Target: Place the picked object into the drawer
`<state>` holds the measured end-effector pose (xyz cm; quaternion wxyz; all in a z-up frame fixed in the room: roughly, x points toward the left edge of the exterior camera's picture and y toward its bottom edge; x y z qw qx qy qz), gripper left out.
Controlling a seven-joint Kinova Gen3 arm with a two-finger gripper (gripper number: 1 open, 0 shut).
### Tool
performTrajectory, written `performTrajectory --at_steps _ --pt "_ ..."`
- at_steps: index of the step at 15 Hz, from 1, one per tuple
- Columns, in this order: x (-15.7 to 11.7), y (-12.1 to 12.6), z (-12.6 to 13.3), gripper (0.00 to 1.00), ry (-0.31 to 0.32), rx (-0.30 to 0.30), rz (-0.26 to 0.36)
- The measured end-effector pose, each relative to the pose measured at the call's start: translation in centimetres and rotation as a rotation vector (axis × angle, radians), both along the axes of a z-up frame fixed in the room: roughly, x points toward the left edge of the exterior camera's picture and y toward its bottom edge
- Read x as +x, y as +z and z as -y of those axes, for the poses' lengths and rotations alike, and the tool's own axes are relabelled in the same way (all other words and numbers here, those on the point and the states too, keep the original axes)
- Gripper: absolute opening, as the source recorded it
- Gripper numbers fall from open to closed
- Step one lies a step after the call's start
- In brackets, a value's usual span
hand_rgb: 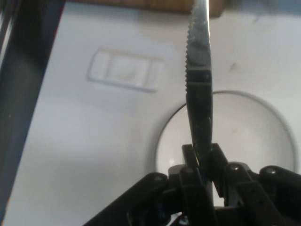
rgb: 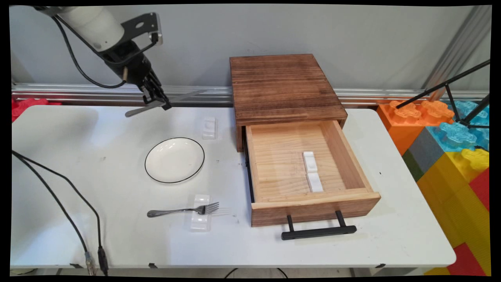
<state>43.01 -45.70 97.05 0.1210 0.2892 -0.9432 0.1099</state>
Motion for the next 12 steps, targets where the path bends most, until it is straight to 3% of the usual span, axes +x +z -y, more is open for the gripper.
performTrajectory --at_steps 7,12 --pt "-8.3 4.1 -3.2 0.00 -0.036 -0.037 -0.076" --pt "-14.3 4.2 -3.6 0.00 -0.069 -0.082 -0.110"
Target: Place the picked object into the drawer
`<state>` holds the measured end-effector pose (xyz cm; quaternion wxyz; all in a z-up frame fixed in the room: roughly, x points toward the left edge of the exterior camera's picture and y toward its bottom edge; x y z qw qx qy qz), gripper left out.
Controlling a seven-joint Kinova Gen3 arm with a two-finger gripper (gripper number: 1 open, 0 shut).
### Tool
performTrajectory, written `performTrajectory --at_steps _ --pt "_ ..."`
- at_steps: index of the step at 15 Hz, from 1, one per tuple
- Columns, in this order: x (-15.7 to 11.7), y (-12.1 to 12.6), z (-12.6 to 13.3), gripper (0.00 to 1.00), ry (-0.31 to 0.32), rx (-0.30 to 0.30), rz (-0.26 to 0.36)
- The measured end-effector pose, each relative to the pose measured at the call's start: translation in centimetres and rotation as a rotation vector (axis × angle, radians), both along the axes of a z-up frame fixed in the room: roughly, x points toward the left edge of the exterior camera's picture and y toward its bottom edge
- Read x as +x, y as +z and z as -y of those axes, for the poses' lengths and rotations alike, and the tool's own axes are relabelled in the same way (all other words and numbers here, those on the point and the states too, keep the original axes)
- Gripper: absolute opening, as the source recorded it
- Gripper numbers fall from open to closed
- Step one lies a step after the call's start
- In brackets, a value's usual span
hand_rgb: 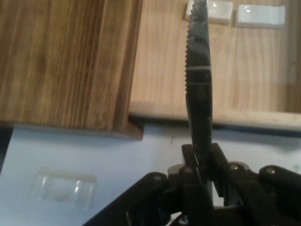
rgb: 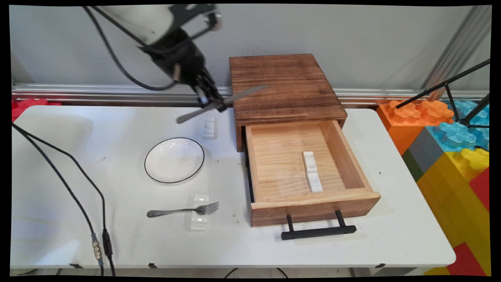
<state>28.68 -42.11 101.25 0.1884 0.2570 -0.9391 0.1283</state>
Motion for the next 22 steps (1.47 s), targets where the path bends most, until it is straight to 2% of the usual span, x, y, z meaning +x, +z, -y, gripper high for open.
performTrajectory --at_steps 6,11,17,22 --pt "-6.6 -3.3 1.2 0.00 -0.042 -0.004 -0.028" --pt "-11.3 -6.7 3.2 0.00 -0.074 -0.033 -0.043" --pt "-13.9 -9.4 4.9 0.00 -0.094 -0.056 -0.048" --pt "-15.1 -11.9 6.4 0.00 -0.106 -0.066 -0.046"
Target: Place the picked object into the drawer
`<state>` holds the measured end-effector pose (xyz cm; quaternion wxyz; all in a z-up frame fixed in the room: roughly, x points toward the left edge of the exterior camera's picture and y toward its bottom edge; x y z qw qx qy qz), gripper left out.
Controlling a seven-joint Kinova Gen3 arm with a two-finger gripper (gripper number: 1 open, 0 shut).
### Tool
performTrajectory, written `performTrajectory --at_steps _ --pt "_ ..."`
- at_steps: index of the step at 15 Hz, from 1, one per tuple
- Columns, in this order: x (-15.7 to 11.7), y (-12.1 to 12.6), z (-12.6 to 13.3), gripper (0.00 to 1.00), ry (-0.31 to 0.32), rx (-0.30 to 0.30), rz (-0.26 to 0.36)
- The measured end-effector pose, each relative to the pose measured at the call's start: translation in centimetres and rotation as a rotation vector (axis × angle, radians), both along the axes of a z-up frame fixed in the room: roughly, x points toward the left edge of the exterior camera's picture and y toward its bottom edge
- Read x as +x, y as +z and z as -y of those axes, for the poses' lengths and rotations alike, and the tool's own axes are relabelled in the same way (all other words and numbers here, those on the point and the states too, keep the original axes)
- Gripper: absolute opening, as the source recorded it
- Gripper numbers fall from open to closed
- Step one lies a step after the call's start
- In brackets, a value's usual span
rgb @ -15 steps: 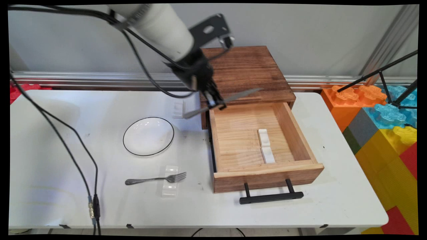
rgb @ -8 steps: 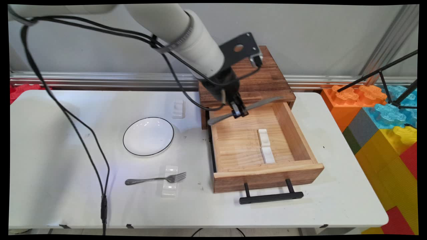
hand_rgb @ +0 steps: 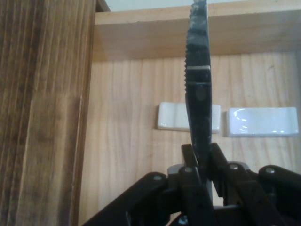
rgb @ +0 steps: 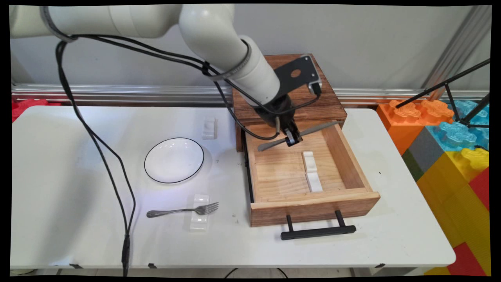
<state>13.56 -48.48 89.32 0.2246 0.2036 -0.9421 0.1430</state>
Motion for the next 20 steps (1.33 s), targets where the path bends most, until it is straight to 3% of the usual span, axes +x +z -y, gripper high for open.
performTrajectory --at_steps 10,20 --pt "-0.3 -5.5 2.1 0.00 -0.018 0.024 0.007" --pt "-0.4 -8.4 3.1 0.00 -0.048 0.047 0.004"
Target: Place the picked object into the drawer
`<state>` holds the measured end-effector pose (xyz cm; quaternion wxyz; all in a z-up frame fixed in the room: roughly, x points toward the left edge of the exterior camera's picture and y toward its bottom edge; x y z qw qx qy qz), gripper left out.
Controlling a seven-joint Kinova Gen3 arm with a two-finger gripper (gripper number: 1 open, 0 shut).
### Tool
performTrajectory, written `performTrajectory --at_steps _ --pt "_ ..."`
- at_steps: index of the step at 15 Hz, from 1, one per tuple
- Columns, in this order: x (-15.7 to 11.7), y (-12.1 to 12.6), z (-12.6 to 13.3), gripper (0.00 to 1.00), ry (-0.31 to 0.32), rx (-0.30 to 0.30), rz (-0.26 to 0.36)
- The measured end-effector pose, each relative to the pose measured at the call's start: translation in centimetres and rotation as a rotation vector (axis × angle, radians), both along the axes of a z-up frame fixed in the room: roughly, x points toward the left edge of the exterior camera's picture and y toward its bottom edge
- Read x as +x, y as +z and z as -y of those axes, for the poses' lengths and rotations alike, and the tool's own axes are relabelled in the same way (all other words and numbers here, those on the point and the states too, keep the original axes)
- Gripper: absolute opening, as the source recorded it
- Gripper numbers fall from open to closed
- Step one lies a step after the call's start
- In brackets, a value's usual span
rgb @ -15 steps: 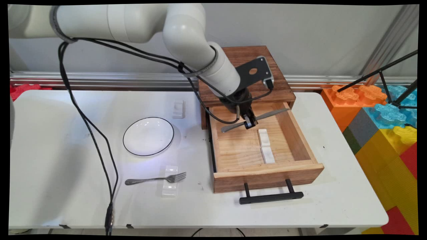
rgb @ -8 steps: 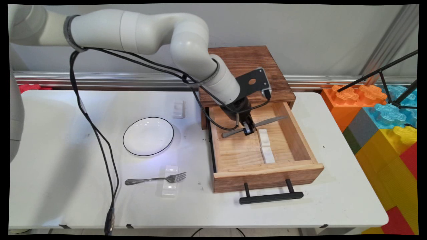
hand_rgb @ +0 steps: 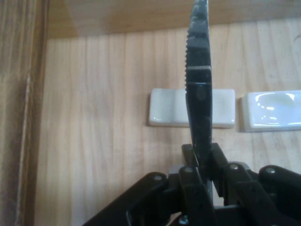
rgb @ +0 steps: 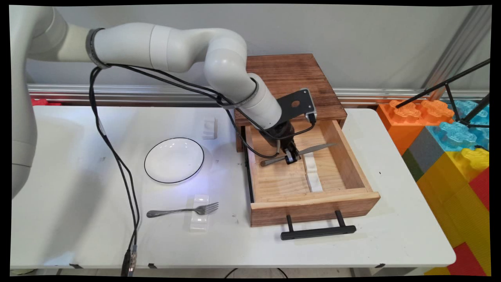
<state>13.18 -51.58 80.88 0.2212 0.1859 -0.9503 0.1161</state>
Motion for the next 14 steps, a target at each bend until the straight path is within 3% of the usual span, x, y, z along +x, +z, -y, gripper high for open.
performTrajectory --at_steps 6,7,14 --pt "-0.19 -0.85 0.31 0.00 -0.017 0.005 -0.004" --pt "-0.23 -0.95 0.36 1.00 -0.021 0.005 -0.006" --pt "-0.41 -0.91 0.69 1.00 -0.036 -0.001 -0.011"
